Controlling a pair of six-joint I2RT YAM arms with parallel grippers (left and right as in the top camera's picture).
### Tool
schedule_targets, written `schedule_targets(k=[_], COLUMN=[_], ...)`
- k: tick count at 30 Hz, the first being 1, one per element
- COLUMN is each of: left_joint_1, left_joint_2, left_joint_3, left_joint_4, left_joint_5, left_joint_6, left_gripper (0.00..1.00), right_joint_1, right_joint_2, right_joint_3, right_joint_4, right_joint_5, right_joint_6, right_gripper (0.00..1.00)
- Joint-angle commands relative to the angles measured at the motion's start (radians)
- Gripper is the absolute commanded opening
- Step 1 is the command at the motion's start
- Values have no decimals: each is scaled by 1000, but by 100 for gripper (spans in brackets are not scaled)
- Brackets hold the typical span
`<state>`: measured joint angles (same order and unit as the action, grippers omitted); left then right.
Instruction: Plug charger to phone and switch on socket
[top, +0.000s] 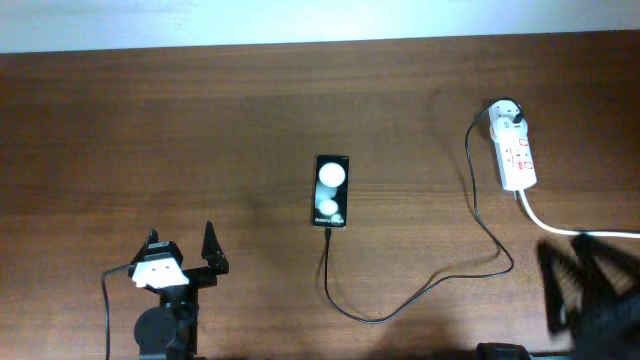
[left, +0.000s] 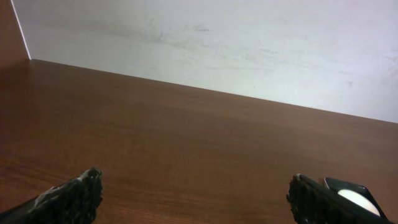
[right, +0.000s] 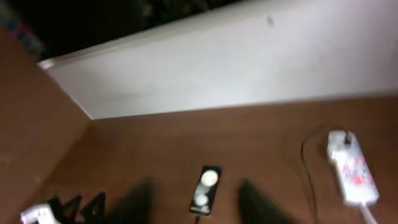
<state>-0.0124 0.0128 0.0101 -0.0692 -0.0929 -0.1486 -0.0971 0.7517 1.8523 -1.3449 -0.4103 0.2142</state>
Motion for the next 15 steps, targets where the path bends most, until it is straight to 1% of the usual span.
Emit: schedule_targets(k=[1, 2, 3, 4, 7, 15], left_joint_1=[2, 2, 2, 2, 2, 2], left_joint_2=[1, 1, 1, 1, 1, 1], left_joint_3=[-1, -1, -1, -1, -1, -1], left_joint_4=[-7, -7, -7, -7, -7, -7], left_joint_5=[10, 10, 10, 10, 10, 10], left_joint_6=[16, 16, 16, 16, 16, 16], left_gripper=[99, 99, 99, 99, 99, 99], right_joint_1=[46, 54, 59, 58, 58, 58], right_joint_2=[-75, -94, -109, -117, -124, -124], right_joint_3=[15, 15, 15, 15, 14, 3], right_joint_4=[-3, -3, -3, -4, -7, -7], right_joint_5=[4, 7, 20, 39, 112, 111], right_joint_6=[-54, -54, -53, -53, -53, -53], right_gripper=[62, 64, 77, 99, 99, 99])
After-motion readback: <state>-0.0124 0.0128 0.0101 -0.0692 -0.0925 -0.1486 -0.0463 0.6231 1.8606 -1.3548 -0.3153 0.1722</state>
